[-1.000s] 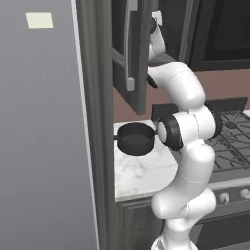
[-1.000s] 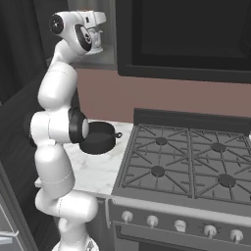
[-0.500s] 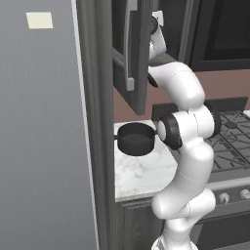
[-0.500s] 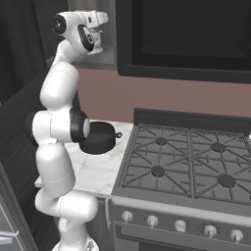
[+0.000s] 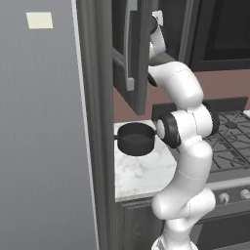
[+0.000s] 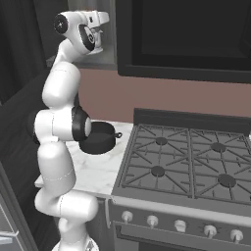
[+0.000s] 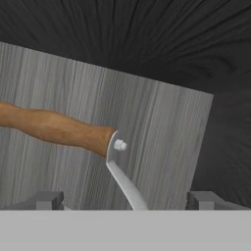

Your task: Pick the kettle from the cabinet and place it on a stove burner. Then pick the pot from the counter and place it on another stove burner. Finally, turn both burners on.

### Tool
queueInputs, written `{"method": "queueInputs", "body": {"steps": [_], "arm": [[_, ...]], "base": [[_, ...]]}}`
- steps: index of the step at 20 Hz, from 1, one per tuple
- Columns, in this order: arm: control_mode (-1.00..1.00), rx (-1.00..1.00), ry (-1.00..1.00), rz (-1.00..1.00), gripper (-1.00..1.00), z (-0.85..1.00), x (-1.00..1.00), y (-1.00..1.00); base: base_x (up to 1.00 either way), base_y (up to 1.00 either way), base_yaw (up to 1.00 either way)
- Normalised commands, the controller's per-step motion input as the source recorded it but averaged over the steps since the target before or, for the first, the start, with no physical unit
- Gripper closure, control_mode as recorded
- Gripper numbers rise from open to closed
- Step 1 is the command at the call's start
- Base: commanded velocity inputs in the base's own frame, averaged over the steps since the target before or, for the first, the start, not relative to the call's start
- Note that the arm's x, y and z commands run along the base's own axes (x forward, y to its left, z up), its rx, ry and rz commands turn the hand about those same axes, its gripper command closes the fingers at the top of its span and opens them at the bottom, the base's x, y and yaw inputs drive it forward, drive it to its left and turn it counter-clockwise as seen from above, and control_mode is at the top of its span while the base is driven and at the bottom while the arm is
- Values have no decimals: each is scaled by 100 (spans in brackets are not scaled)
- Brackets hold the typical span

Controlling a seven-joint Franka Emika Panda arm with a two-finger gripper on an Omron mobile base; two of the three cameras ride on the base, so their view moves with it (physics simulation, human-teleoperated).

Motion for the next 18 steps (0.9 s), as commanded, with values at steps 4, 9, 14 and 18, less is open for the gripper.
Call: {"method": "queueInputs", "body": {"steps": [4, 9, 14, 18], "arm": [[-100, 0, 0, 0, 100, 0, 1, 0], [-100, 0, 0, 0, 100, -1, 3, 0], [-100, 0, 0, 0, 100, 0, 0, 0], [-100, 0, 0, 0, 100, 0, 0, 0]], "base": [[0, 0, 0], [0, 0, 0], [0, 0, 0], [0, 0, 0]]}}
